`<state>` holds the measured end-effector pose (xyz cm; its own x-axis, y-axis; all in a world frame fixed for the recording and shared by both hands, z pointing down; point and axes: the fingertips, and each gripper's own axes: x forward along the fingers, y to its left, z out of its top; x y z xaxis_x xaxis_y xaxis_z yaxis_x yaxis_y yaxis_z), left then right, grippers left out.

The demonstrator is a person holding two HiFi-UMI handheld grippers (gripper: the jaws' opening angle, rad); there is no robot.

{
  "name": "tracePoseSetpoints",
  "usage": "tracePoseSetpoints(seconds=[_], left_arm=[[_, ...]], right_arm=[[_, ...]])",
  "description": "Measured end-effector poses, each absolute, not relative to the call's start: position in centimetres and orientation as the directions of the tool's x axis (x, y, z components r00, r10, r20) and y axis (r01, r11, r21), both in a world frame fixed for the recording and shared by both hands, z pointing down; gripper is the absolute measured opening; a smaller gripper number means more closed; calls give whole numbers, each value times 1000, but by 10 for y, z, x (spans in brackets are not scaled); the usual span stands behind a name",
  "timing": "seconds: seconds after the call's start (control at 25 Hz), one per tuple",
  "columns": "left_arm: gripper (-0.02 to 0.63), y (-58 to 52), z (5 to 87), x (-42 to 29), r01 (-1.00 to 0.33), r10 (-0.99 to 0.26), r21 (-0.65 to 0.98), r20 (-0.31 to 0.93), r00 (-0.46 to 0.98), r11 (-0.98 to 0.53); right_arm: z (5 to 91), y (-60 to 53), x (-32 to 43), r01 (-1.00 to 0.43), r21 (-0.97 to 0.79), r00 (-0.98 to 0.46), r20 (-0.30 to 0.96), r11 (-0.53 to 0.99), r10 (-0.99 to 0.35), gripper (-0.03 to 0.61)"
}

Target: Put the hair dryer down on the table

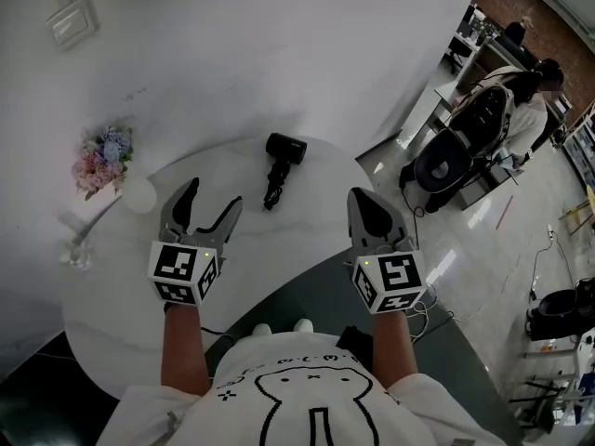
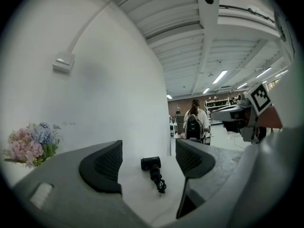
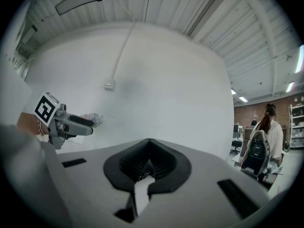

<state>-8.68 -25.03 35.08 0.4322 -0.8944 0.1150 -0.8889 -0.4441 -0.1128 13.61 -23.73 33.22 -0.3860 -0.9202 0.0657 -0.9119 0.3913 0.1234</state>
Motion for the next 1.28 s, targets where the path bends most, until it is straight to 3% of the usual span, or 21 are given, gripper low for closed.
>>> tracePoseSetpoints(seconds=[0.24,0.28,0.36,0.92,1.28], left_arm=[[347,-242,319,-90,-895,-901,-106,4,435,-433],[290,-242,313,-92,-901,-905,-108,-16,424,-420],[41,-242,303,-96,-912,-915,-121,-50,400,-392],[18,-239,268,-89,-909,-897,-142,-159,412,-392],[18,-243,269,-102,-922,-909,-92,-153,387,-377]], right_arm=[[318,-232,139,-915,148,-375,36,376,-926,0],[315,-232,139,-915,154,-372,31,372,-928,0],[311,-233,141,-916,169,-365,26,364,-931,0],[270,-228,146,-915,194,-374,-88,353,-923,0],[266,-225,137,-909,216,-384,-100,356,-918,0]])
